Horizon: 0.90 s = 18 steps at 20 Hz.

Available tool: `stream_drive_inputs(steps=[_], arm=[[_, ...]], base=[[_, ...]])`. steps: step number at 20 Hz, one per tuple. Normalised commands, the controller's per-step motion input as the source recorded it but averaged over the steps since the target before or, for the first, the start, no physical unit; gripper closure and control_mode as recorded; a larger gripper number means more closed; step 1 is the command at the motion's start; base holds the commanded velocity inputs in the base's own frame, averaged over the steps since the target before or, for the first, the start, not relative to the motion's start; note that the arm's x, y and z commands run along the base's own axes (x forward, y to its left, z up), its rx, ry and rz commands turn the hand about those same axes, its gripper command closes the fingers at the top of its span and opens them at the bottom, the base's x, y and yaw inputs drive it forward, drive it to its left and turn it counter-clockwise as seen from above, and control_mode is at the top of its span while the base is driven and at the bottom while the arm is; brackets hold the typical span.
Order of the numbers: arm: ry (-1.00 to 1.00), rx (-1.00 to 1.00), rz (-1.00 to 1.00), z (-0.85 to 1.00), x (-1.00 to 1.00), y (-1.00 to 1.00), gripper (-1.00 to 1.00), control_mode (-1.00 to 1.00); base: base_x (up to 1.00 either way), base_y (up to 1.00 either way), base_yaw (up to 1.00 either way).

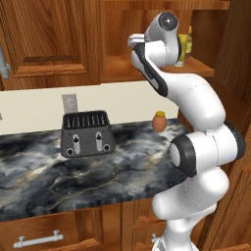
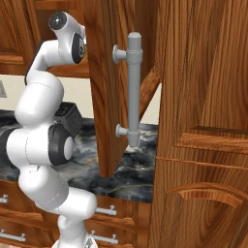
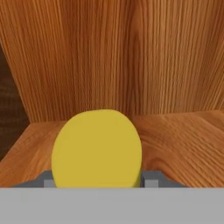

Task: Pick the mustard and mustard from the counter and place them in the cabinet.

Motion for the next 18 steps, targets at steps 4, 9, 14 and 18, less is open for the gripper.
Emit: stream_drive_inputs(steps=[4,9,14,18], arm=[[0.01,0.00,0.00,-0.15,0.06,0.00,-1.00,-1.00],[0.00,0.00,0.00,-0.19,0.03,-0.01,-1.00,-1.00],[0.00,0.00,0.00,-0.19,0.08,-0.06,-1.00,-1.00],[0.00,-0.01,0.00,-0.20,0.28,-0.12,-1.00,-1.00]], base=[[0.00,0.00,0.00],[0.00,0.00,0.00],[0.00,0.00,0.00],[0.00,0.00,0.00]])
